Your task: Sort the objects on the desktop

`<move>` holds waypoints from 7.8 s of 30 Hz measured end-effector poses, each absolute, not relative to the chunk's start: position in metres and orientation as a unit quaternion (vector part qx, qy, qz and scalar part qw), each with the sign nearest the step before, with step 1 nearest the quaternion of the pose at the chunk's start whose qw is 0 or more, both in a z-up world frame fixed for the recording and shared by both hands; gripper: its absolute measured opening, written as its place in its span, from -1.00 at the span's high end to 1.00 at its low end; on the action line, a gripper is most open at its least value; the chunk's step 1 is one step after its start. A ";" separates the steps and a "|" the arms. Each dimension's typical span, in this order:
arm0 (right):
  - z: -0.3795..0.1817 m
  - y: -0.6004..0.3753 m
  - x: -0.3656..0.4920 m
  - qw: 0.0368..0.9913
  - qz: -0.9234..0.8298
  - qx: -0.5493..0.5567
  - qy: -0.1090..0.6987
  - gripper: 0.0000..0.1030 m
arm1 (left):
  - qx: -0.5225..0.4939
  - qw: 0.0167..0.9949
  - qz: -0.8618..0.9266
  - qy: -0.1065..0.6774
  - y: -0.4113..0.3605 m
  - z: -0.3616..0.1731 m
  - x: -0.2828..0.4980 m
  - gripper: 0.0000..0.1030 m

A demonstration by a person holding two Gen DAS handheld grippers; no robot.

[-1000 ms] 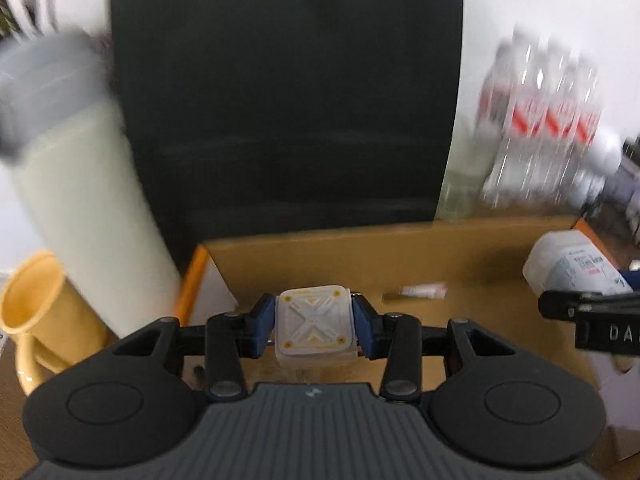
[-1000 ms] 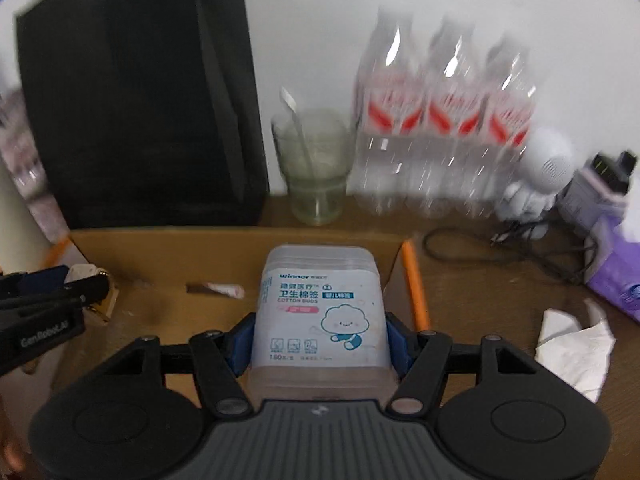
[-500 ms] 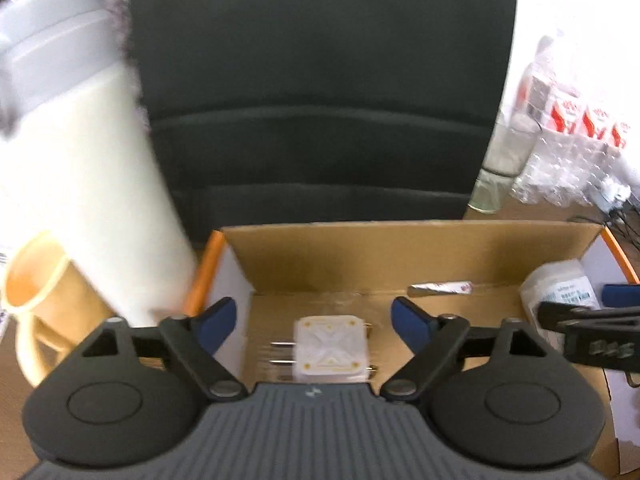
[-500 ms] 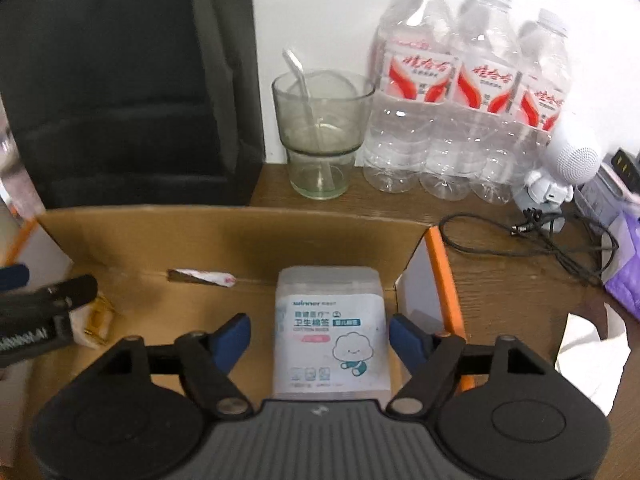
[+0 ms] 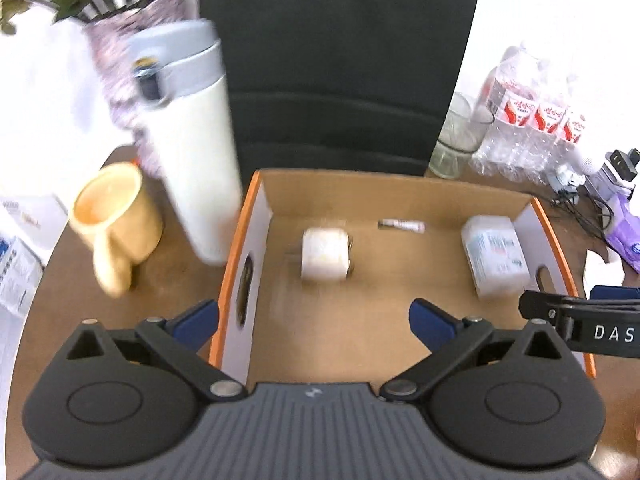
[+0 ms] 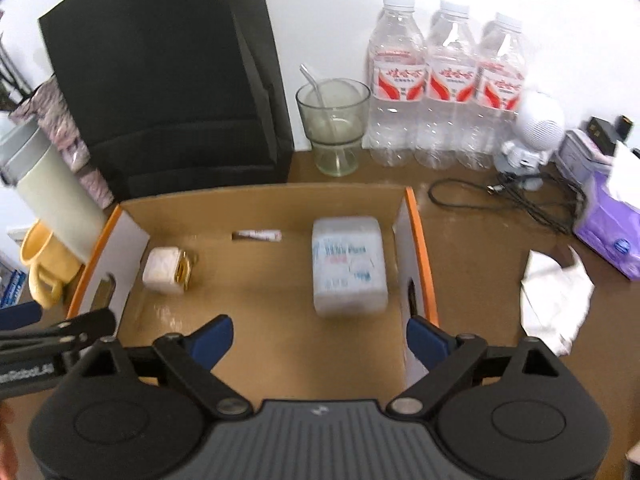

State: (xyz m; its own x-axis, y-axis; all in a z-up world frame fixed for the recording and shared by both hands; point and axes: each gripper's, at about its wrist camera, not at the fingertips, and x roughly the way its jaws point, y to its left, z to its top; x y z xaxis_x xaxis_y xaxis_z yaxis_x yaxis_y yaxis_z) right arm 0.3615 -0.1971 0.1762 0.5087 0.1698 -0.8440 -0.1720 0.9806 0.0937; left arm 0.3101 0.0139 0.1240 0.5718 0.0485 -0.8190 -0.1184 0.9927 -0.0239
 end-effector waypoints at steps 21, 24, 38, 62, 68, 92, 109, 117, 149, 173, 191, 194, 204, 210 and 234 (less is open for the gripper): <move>0.203 -0.196 0.186 0.921 0.115 -0.013 0.372 -0.88 | -0.034 0.918 0.045 0.393 0.016 0.132 0.147 -1.00; 0.197 -0.201 0.156 0.933 0.118 -0.003 0.341 -0.91 | -0.024 0.930 0.050 0.364 0.014 0.124 0.120 -1.00; 0.116 -0.213 0.050 0.952 0.127 0.015 0.280 -0.97 | -0.026 0.956 0.079 0.283 0.027 0.058 0.006 -1.00; 0.061 -0.222 -0.035 0.949 0.149 -0.041 0.273 -1.00 | -0.007 0.948 0.065 0.311 0.014 -0.004 -0.070 -1.00; 0.059 -0.238 -0.032 0.948 0.156 0.016 0.277 -1.00 | -0.018 0.943 0.066 0.326 0.015 -0.006 -0.065 -1.00; 0.058 -0.226 -0.002 0.935 0.140 0.000 0.326 -1.00 | -0.045 0.943 0.057 0.325 0.021 0.014 -0.041 -1.00; 0.108 -0.201 0.075 0.958 0.150 -0.014 0.242 -0.67 | -0.069 0.944 0.060 0.316 0.103 0.029 0.083 -0.50; 0.111 -0.181 0.101 0.930 0.223 0.024 0.292 -0.59 | -0.072 0.933 0.037 0.351 0.110 0.010 0.115 0.19; 0.114 -0.185 0.125 0.928 0.254 -0.168 0.216 -0.41 | -0.116 0.947 -0.020 0.300 0.104 0.049 0.008 0.64; 0.094 -0.180 0.210 0.833 0.407 -0.231 0.294 -0.12 | -0.119 0.941 0.006 0.318 0.095 0.034 0.001 0.64; 0.113 -0.200 0.029 0.826 0.363 -0.318 0.292 -0.17 | -0.134 0.948 -0.002 0.289 0.098 0.048 -0.032 0.64; 0.107 -0.208 0.024 0.839 0.356 -0.278 0.303 -0.17 | -0.123 0.948 -0.020 0.291 0.085 0.044 -0.034 0.63; 0.132 -0.232 0.027 0.866 0.408 -0.105 0.268 -0.12 | -0.118 0.946 -0.011 0.302 0.079 0.029 -0.024 0.63; 0.116 -0.203 0.052 0.876 0.389 -0.061 0.278 -0.12 | -0.131 0.939 0.002 0.317 0.087 0.018 -0.014 0.63; 0.224 -0.243 0.185 0.958 0.138 0.039 0.249 0.13 | -0.103 0.966 -0.085 0.222 0.050 0.156 0.135 0.75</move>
State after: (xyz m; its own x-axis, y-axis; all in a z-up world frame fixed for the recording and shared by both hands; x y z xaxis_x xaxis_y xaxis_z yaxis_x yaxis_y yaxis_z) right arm 0.1849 -0.2426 0.2243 0.8383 0.2832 -0.4658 -0.2439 0.9590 0.1440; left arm 0.1349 0.0497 0.1561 0.8870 -0.2102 -0.4113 0.1189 0.9644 -0.2363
